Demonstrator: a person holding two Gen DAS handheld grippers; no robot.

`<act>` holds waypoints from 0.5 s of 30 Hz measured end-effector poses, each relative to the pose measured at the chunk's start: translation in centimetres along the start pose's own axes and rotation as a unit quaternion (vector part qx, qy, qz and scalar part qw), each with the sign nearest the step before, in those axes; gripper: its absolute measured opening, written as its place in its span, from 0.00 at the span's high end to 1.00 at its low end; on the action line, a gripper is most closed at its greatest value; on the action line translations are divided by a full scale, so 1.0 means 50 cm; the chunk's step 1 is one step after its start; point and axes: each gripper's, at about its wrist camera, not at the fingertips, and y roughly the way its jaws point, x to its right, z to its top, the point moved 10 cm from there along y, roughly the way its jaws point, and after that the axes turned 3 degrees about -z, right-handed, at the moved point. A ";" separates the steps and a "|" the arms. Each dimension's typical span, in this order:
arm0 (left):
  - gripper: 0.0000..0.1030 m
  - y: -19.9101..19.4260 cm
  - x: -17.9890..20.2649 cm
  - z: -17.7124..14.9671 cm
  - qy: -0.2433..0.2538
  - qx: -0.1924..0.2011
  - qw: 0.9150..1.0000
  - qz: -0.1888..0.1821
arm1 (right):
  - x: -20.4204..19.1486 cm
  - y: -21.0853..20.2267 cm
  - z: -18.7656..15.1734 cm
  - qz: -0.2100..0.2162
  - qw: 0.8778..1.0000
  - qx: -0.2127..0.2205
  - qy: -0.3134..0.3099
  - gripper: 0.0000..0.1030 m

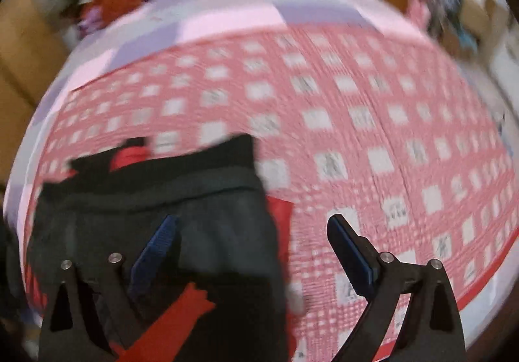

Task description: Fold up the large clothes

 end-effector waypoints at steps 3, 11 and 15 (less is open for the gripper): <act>0.19 0.074 -0.079 0.058 -0.013 -0.038 0.998 0.046 | -0.123 -0.015 -0.018 0.050 0.995 0.003 -0.086 0.07; 0.17 0.111 -0.130 0.063 -0.034 -0.099 0.993 0.057 | 0.031 0.051 -0.114 -0.005 0.994 -0.104 0.034 0.07; 0.17 0.017 -0.078 0.047 -0.047 -0.091 0.994 0.037 | 0.112 -0.057 -0.147 -0.039 0.995 -0.086 0.006 0.07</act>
